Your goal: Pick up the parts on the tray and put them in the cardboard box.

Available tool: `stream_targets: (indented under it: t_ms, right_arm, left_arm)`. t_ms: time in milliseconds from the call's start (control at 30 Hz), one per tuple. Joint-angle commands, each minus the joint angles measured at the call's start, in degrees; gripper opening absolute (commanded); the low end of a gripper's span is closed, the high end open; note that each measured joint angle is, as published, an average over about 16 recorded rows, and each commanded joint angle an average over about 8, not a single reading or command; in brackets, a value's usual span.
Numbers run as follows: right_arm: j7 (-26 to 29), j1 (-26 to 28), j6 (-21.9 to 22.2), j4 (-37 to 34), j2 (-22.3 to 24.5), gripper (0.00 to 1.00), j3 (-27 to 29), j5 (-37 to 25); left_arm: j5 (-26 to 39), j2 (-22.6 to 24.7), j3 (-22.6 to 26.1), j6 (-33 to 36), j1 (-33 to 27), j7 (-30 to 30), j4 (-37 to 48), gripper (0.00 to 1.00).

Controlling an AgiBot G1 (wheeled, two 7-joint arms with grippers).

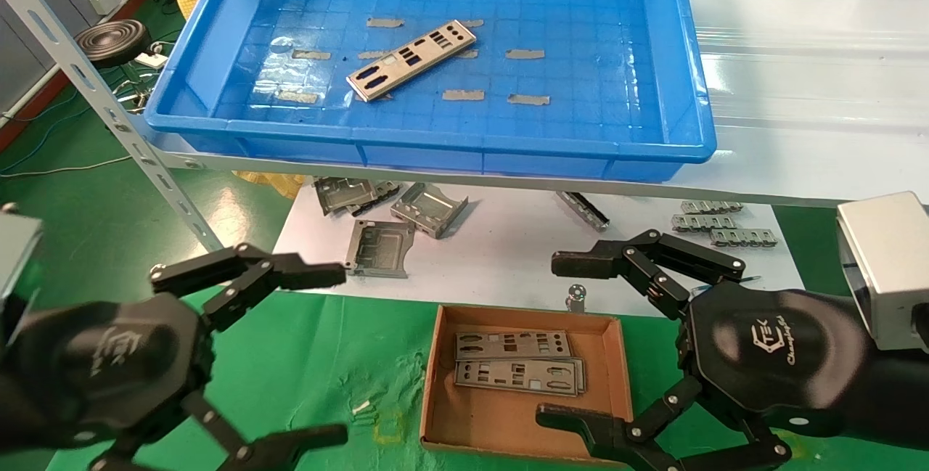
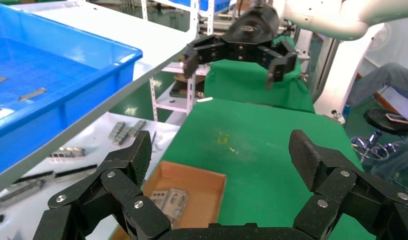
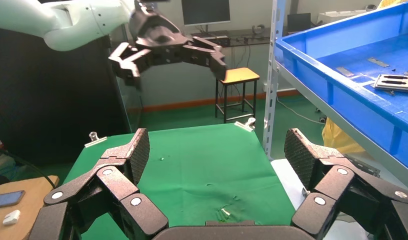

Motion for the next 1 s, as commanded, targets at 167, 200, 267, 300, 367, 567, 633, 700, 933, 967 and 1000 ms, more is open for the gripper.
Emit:
stream_targets:
  t_ms: [167,200,267,300,367,567,633,700,933,967,1000]
  right_arm:
    - [0.00,-0.01,0.01,-0.01,0.00,1.00,0.00,0.01]
    - [0.00,-0.01,0.01,-0.01,0.00,1.00,0.00,0.01]
    - [0.00,-0.01,0.01,-0.01,0.00,1.00,0.00,0.01]
    - [0.00,-0.01,0.01,-0.01,0.00,1.00,0.00,0.01]
    - [0.00,-0.01,0.01,-0.01,0.00,1.00,0.00,0.01]
    - [0.00,-0.01,0.01,-0.01,0.00,1.00,0.00,0.01]
    - [0.00,-0.01,0.01,-0.01,0.01,1.00,0.00,0.01]
    - [0.00,-0.01,0.01,-0.01,0.01,1.00,0.00,0.01]
    - [0.00,-0.01,0.01,-0.01,0.00,1.00,0.00,0.01]
    - [0.00,-0.01,0.01,-0.01,0.00,1.00,0.00,0.01]
    - [0.00,-0.01,0.01,-0.01,0.00,1.00,0.00,0.01]
  left_arm:
    - [-0.45,-1.60,-1.45,-0.09,1.09,-1.27,-2.50,1.00]
    - [-0.46,-1.56,-1.42,-0.10,1.07,-1.23,-2.43,1.00]
    - [-0.45,-1.43,-1.30,-0.10,1.00,-1.13,-2.20,1.00]
    - [-0.44,-1.35,-1.23,-0.11,0.96,-1.09,-2.08,1.00]
    - [-0.42,-1.21,-1.10,-0.11,0.87,-1.00,-1.85,1.00]
    - [-0.30,-0.91,-0.81,-0.11,0.65,-0.83,-1.37,1.00]
    - [-0.26,-0.84,-0.75,-0.11,0.59,-0.80,-1.26,1.00]
    - [-0.23,-0.78,-0.69,-0.10,0.55,-0.77,-1.17,1.00]
    - [-0.16,-0.63,-0.56,-0.09,0.44,-0.67,-0.93,1.00]
    - [-0.16,-0.61,-0.55,-0.09,0.43,-0.66,-0.90,1.00]
    - [-0.15,-0.60,-0.53,-0.09,0.42,-0.65,-0.88,1.00]
